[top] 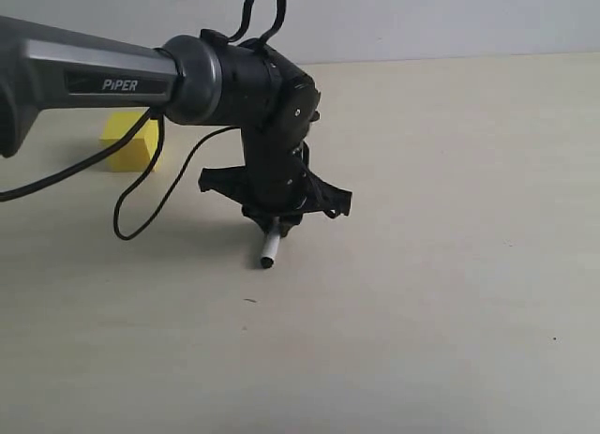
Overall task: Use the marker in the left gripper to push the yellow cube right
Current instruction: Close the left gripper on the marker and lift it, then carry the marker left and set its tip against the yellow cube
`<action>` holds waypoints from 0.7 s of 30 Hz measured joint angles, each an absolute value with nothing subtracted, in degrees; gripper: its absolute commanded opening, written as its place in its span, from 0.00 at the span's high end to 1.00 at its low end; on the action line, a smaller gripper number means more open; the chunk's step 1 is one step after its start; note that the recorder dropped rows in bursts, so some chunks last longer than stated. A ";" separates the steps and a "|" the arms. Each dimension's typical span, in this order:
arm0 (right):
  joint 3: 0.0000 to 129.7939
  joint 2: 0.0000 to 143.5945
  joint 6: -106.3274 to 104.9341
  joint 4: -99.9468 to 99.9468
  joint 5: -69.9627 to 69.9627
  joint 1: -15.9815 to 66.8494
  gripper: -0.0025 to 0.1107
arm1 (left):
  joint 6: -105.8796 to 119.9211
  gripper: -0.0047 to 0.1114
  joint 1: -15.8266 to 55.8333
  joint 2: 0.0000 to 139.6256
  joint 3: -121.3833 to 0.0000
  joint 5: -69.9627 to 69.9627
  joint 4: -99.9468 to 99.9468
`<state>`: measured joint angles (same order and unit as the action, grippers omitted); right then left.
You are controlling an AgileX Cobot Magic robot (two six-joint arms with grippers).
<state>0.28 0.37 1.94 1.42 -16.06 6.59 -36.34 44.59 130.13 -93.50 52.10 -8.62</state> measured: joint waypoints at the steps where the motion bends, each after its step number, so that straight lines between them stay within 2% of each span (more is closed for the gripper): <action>1: 0.28 0.37 1.94 1.42 -16.06 6.59 0.98 | -36.31 0.96 44.59 130.13 -93.50 52.10 -8.71; 8: 0.28 0.37 1.94 1.42 -16.06 6.59 0.98 | -34.41 0.96 44.59 128.66 -93.48 55.30 -9.23; 15: 0.28 0.37 1.94 1.42 -16.06 6.59 0.98 | -31.77 0.96 43.95 115.33 -93.34 61.90 -18.20; 18: 0.28 0.37 1.94 1.42 -16.06 6.59 0.98 | -30.96 0.96 40.21 108.00 -93.34 67.03 -21.73; 21: 0.28 0.37 1.94 1.42 -16.06 6.59 0.98 | -28.86 0.96 33.52 102.40 -93.24 68.63 -22.82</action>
